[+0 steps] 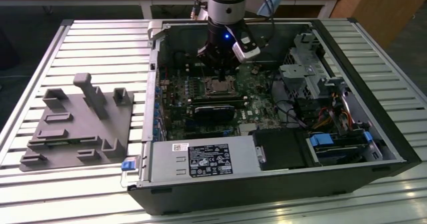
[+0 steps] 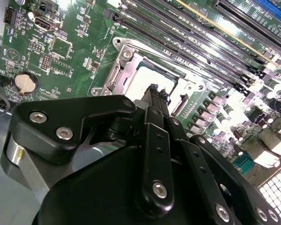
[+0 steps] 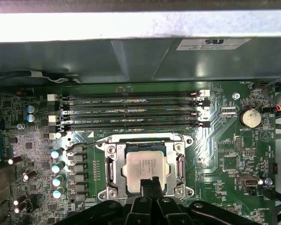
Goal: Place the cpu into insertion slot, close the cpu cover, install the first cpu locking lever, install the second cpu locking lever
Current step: 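Install the first cpu locking lever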
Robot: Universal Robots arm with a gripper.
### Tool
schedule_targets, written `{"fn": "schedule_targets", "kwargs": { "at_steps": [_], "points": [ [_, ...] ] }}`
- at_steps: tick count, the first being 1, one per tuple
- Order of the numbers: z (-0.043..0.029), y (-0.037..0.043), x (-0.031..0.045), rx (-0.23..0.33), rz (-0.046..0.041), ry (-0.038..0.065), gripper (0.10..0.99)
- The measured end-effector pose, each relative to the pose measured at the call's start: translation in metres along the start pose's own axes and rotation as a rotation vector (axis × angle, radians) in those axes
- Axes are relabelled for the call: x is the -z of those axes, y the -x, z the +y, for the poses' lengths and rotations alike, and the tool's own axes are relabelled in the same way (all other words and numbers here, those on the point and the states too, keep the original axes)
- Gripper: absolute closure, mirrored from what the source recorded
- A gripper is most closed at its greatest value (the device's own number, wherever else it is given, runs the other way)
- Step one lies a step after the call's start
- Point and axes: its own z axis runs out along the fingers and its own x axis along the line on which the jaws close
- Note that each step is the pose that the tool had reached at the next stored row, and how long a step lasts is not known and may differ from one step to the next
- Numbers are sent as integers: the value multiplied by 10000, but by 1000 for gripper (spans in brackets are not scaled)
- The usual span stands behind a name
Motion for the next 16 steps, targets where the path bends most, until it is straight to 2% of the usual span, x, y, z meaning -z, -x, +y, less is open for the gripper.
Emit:
{"fn": "schedule_targets", "kwargs": {
  "at_steps": [6,16],
  "points": [
    [-6,-107,3,0,-1,1,980],
    [-19,-372,11,0,-1,4,980]
  ]
}}
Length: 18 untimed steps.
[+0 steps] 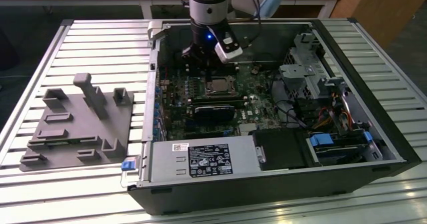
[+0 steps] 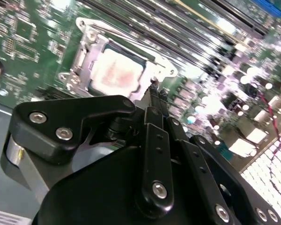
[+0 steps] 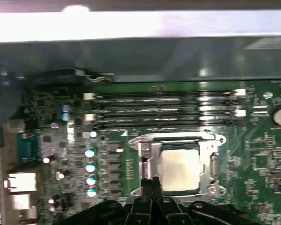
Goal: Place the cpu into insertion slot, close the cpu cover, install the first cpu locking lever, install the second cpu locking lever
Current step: 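Install the first cpu locking lever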
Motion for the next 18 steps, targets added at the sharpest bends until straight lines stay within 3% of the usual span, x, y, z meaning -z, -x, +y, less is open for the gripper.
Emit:
{"fn": "schedule_targets", "kwargs": {
  "at_steps": [7,10,18],
  "points": [
    [-9,-165,5,-2,3,55,980],
    [-10,-186,6,-5,6,142,980],
    [-11,-192,77,-4,-75,202,980]
  ]
}}
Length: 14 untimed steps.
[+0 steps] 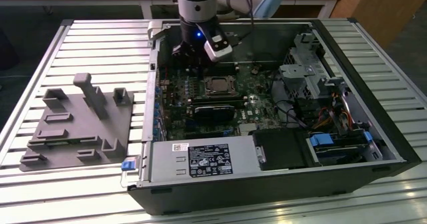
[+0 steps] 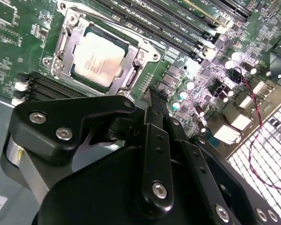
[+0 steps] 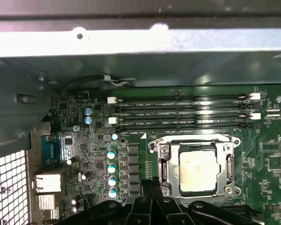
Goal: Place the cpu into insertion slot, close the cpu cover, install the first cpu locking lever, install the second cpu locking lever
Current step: 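Install the first cpu locking lever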
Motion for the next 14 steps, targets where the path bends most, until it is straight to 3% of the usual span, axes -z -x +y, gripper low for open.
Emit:
{"fn": "schedule_targets", "kwargs": {
  "at_steps": [5,9,11,14],
  "points": [
    [0,3,82,2,-104,13,980],
    [-1,-8,99,0,-172,76,980],
    [-2,-21,100,-4,-170,191,980],
    [-3,-48,101,-19,-158,468,980]
  ]
}}
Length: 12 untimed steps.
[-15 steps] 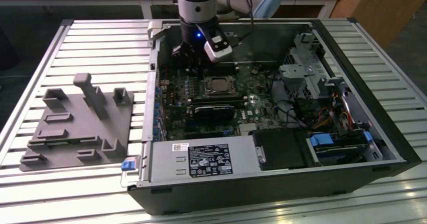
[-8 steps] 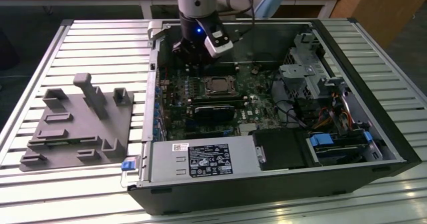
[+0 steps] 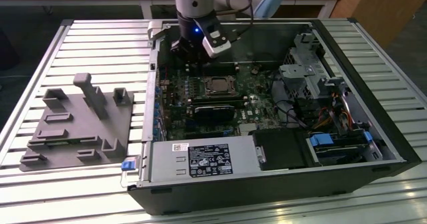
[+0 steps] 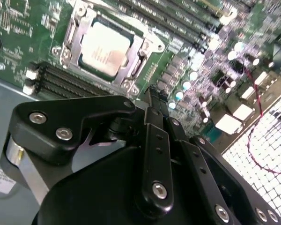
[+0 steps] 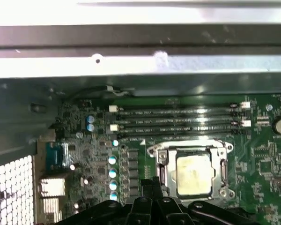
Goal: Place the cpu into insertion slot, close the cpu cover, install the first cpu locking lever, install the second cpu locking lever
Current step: 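Install the first cpu locking lever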
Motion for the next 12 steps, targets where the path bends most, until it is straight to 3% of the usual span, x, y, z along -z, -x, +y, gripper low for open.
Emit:
{"fn": "schedule_targets", "kwargs": {
  "at_steps": [5,12],
  "points": [
    [-7,-62,4,-21,22,427,980],
    [-16,-95,6,-80,74,1435,980]
  ]
}}
